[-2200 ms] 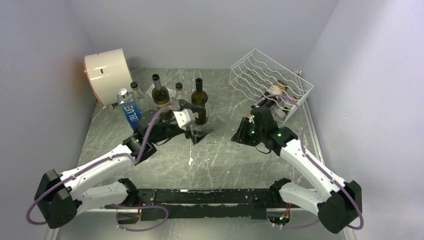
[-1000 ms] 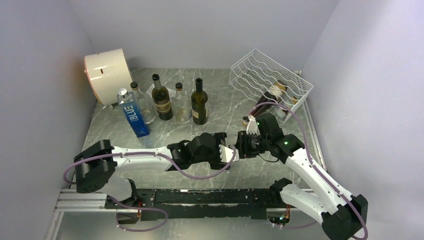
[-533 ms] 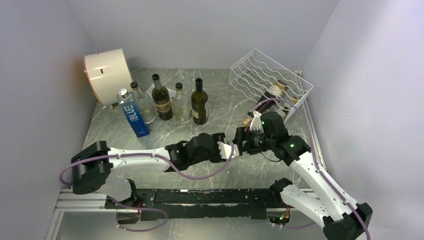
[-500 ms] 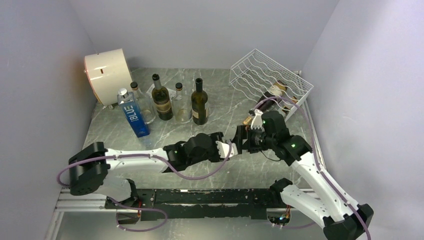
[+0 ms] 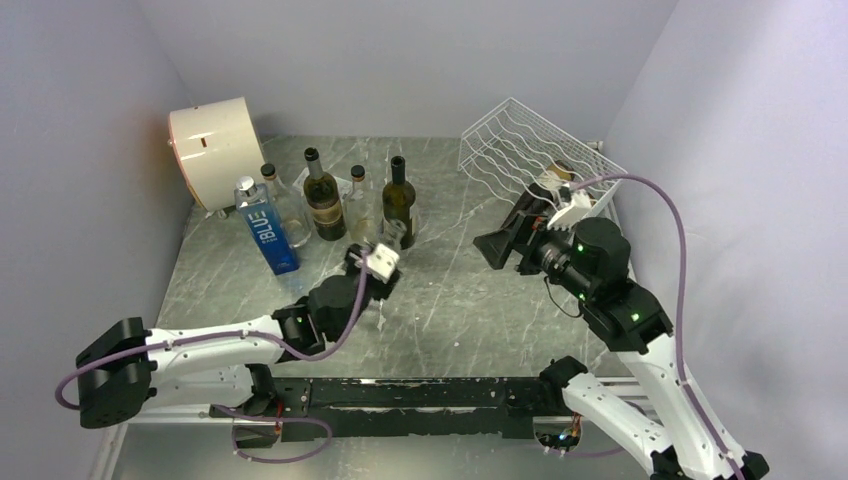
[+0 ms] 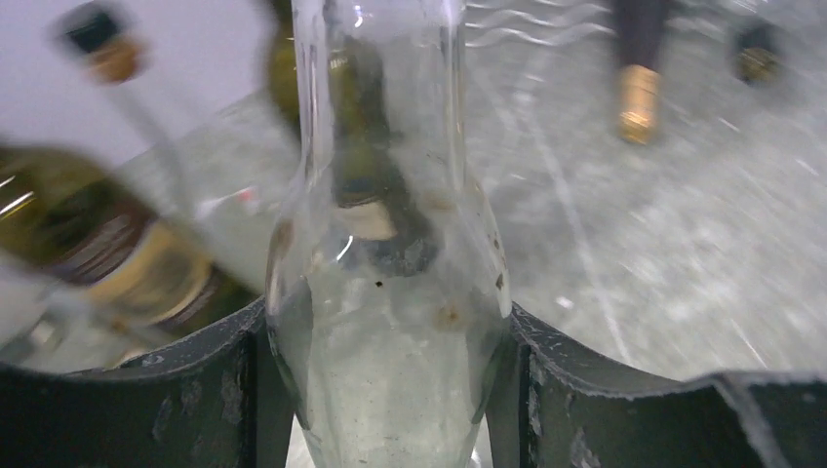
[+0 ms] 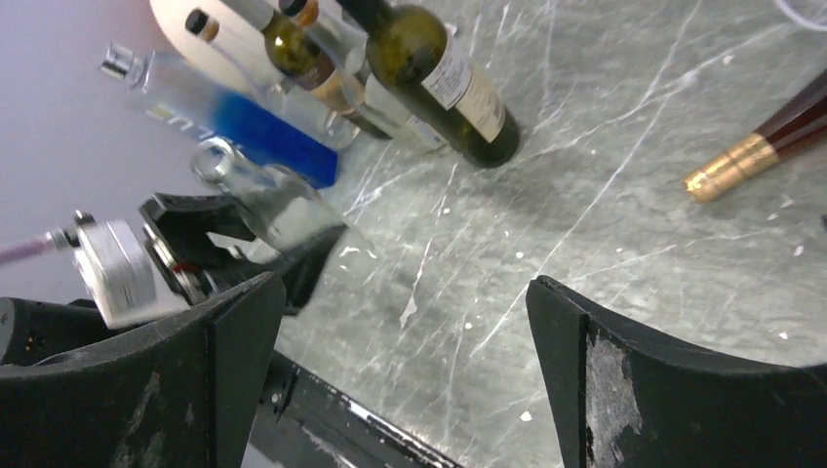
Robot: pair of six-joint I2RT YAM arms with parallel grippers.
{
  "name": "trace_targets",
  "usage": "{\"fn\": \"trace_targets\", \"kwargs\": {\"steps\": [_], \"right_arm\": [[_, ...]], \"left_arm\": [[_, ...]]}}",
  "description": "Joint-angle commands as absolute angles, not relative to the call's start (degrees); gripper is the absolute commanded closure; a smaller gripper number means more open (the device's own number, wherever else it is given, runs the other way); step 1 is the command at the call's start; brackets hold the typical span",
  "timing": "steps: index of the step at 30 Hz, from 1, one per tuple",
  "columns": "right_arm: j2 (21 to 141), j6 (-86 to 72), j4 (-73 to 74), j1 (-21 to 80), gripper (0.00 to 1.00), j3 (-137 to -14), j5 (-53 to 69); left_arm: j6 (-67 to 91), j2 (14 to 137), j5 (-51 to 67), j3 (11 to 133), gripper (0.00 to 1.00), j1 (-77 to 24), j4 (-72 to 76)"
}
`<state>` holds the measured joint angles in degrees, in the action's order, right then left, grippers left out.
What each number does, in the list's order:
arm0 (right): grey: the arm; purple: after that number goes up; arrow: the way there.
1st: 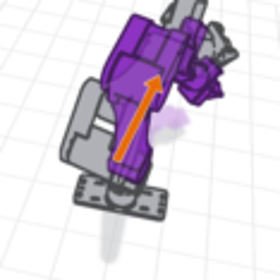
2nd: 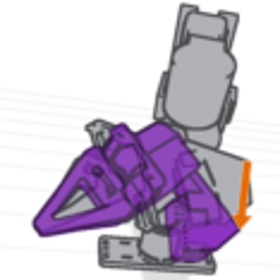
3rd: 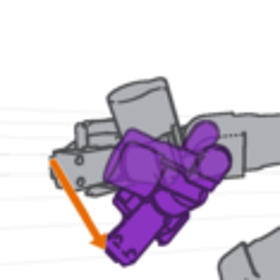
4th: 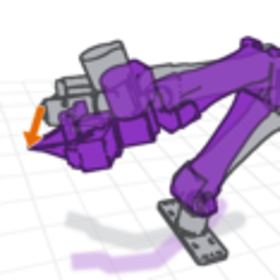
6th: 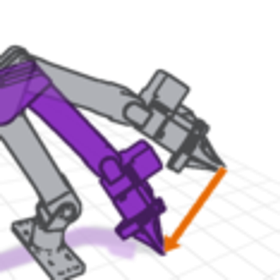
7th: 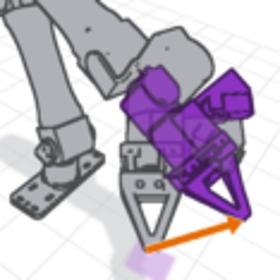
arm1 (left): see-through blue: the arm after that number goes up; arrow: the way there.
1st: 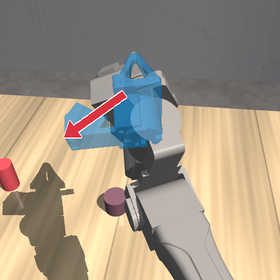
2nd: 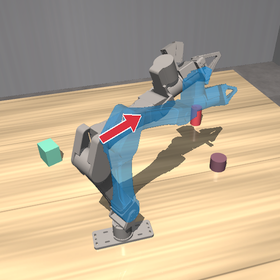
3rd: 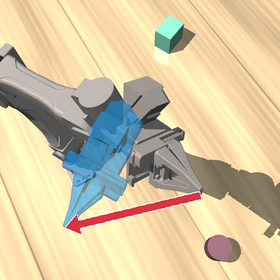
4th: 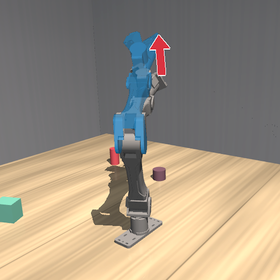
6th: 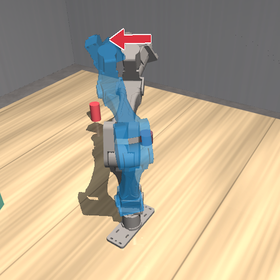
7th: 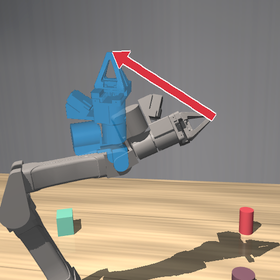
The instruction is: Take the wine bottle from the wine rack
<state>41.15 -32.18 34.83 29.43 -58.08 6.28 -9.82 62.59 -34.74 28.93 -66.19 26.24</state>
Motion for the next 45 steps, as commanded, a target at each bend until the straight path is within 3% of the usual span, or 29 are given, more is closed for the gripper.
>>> {"fn": "trace_targets", "kwargs": {"steps": [1, 6, 21, 31, 39, 45], "right_arm": [[38.6, -32.5, 35.5, 29.5, 0.0, -57.0, -2.0], [37.6, -33.8, 36.7, 29.5, 0.0, -54.9, -2.2], [37.7, -33.0, 39.7, 29.5, 0.0, -56.3, -3.6], [37.3, -33.3, 40.1, 29.5, 0.0, -55.5, -4.2], [37.5, -33.5, 39.9, 29.5, 0.0, -54.4, -4.3], [37.2, -34.0, 39.3, 29.5, 0.0, -52.8, -3.8]], "left_arm": [[-1.1, 58.6, -54.2, 28.7, 0.93, -59.7, 35.4], [11.5, 60.5, -55.6, 32.4, 0.93, -48.7, 28.8], [-26.4, 90.0, -62.4, 24.8, 0.93, -44.2, 103.9], [-19.9, 93.9, -58.8, 23.3, 0.93, -43.0, 100.4], [5.5, 82.1, -45.1, 21.3, 0.93, -36.4, 67.3], [3.8, 81.9, -42.2, 17.1, 0.92, -35.2, 73.4]]}}
